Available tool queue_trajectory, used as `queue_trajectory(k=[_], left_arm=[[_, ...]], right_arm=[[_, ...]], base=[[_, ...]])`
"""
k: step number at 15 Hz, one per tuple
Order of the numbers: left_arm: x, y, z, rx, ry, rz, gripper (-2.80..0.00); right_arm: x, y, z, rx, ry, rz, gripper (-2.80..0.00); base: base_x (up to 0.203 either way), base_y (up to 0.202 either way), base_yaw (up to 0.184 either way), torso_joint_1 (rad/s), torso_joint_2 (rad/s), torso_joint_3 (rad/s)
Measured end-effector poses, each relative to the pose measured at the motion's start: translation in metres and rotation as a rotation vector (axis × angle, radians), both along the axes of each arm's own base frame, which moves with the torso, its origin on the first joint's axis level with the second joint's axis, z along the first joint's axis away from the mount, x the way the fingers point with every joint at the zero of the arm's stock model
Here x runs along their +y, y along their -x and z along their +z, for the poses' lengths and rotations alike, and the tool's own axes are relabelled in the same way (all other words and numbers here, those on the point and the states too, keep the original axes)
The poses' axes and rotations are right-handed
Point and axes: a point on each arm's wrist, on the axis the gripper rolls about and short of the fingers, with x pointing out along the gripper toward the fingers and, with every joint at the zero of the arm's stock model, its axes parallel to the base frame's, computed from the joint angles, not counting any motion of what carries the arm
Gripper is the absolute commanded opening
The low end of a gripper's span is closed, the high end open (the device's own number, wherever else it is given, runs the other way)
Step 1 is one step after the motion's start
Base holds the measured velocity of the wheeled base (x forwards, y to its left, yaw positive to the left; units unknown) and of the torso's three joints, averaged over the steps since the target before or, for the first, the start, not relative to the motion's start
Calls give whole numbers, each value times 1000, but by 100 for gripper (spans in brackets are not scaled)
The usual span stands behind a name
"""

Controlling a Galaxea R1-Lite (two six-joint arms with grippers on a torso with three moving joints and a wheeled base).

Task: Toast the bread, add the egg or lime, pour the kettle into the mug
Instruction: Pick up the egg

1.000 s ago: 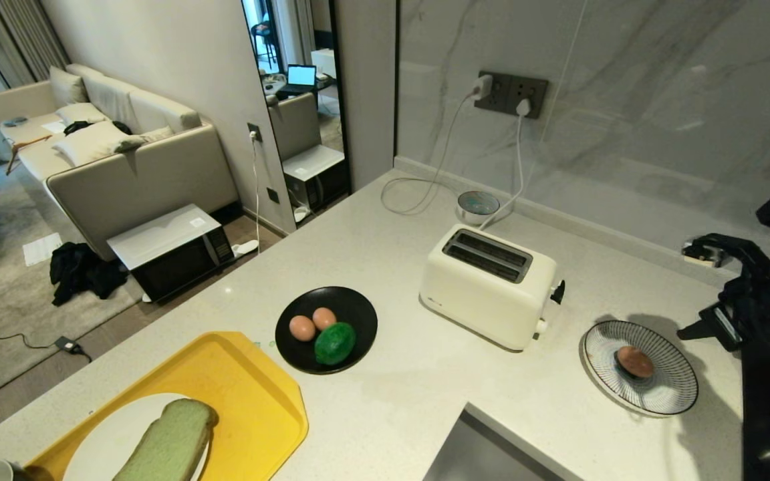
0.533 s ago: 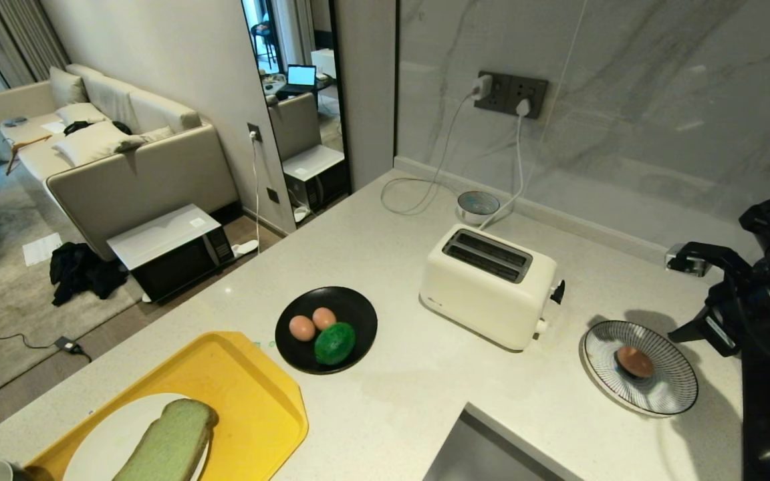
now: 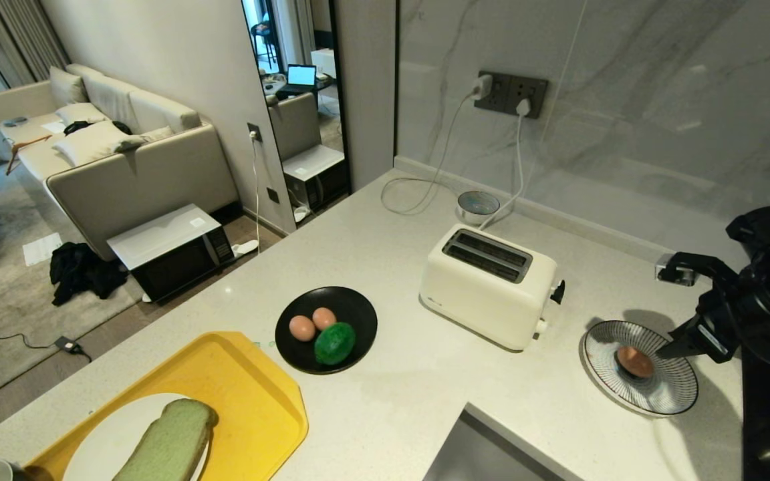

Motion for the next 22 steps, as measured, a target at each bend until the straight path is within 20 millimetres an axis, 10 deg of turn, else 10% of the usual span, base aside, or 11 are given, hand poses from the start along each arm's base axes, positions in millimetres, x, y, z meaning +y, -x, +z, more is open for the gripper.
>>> queue_trajectory(k=[22], left_arm=[[0,0,0,0,0,0,-280]], right_arm=[[-20,-68,-77,138,85,-5,0]], base=[[0,0,0,0,0,0]])
